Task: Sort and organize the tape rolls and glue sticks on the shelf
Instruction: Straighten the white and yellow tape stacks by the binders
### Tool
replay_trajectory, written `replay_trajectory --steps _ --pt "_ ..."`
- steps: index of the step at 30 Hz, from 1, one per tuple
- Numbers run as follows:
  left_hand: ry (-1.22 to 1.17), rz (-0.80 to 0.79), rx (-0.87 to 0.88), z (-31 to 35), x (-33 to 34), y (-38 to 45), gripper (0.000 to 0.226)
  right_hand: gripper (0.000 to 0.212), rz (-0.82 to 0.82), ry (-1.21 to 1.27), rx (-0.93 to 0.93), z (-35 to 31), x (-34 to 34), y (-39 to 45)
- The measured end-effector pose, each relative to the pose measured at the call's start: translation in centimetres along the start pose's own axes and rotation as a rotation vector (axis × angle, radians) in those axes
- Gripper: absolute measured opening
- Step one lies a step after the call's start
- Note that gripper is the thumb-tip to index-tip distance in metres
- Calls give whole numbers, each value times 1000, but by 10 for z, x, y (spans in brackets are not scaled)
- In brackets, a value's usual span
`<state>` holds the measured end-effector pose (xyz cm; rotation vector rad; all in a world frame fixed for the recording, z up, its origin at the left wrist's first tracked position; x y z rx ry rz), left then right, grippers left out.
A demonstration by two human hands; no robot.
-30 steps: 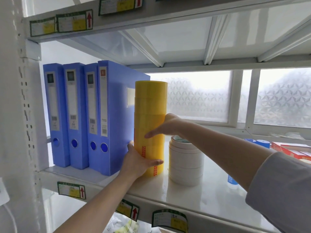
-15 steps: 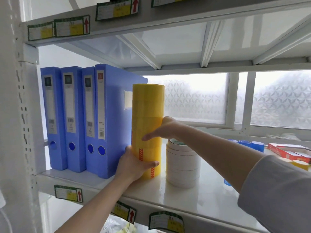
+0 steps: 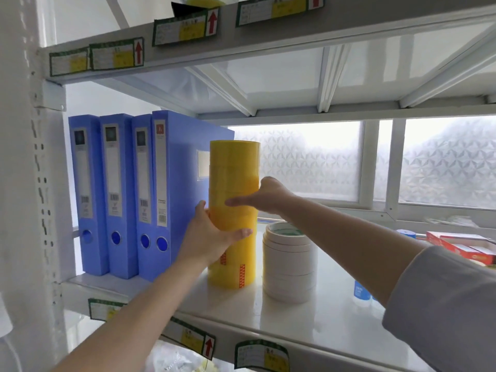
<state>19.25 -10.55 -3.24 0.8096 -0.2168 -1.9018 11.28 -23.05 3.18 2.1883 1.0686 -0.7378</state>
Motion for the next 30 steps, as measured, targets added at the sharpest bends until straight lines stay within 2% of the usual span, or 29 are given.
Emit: replay_trajectory --steps 2,5,9,12,23,25,30 --pt "-14 6 69 25 -12 15 114 56 9 14 -2 -3 -5 -1" --pt "-8 11 123 47 -16 31 93 60 -3 -5 -33 -11 0 -1" --pt "27 40 138 51 -13 37 86 62 -26 -33 -38 -16 3 -2" --pt "50 53 132 50 -13 39 85 58 -28 -47 -28 -16 2 -2" --pt "132 14 139 64 -25 38 93 67 -73 -53 -62 -28 -8 -3" --pt "200 4 163 69 -29 36 95 71 -99 -75 -62 -31 -15 -9" --pt "484 31 197 78 -40 12 96 88 -118 -325 -42 -14 -34 -32"
Point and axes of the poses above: each hand's wrist, its own y-axis towards the middle knuckle, its own x-axis out of the palm, z = x × y, the point moved 10 cm from there along y, towards the middle knuckle, and after that the axes turned 3 degrees about -z, right-handed, at the moved point
